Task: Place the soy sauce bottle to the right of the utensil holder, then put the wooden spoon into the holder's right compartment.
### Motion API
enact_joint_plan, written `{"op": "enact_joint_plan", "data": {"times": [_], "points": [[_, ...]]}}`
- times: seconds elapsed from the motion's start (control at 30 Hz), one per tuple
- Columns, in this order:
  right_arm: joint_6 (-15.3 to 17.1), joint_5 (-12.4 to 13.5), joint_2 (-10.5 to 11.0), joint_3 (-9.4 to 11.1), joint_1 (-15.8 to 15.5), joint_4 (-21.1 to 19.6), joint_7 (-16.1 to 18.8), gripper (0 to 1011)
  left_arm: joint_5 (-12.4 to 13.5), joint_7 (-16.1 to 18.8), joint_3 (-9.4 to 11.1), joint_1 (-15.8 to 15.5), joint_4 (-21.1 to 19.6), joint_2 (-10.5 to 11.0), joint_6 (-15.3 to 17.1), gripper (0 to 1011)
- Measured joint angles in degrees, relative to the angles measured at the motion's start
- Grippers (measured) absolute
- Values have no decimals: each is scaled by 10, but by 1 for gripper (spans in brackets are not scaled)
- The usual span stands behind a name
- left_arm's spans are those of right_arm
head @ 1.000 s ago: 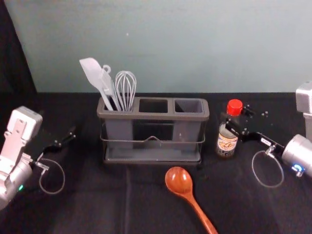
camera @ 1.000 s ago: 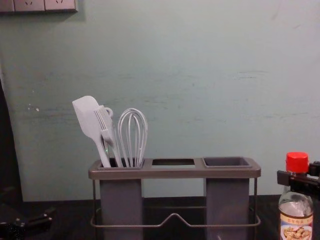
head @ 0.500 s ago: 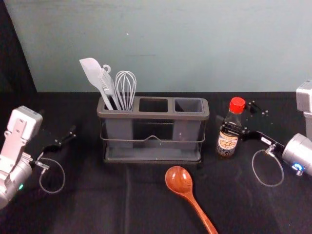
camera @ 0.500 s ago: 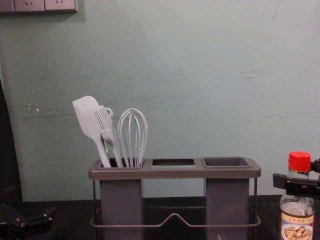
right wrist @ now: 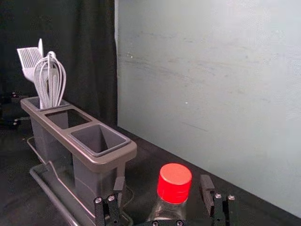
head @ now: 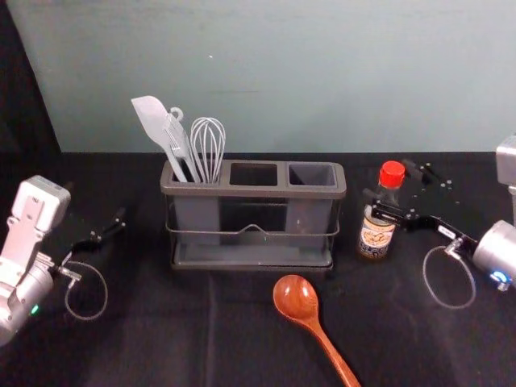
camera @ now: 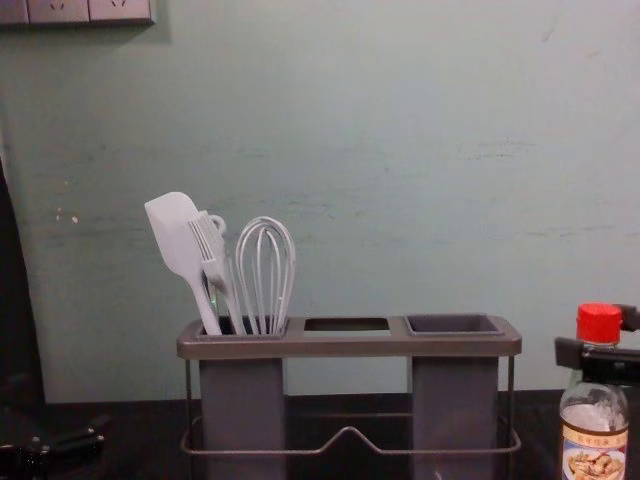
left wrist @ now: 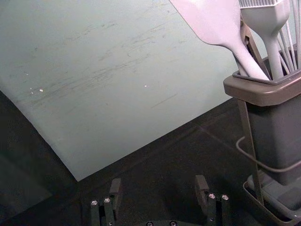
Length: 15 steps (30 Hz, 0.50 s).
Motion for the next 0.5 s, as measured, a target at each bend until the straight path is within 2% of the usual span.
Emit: {"op": "enact_joint_plan", "data": {"times": [0.27,0.5], "points": [[1,-3,16,25,-36,-52,-17,1002,0,0,0,0,0,0,0,1011],[-12,-1,28,54,-73,-104,-26,1002,0,0,0,0,0,0,0,1012]]}}
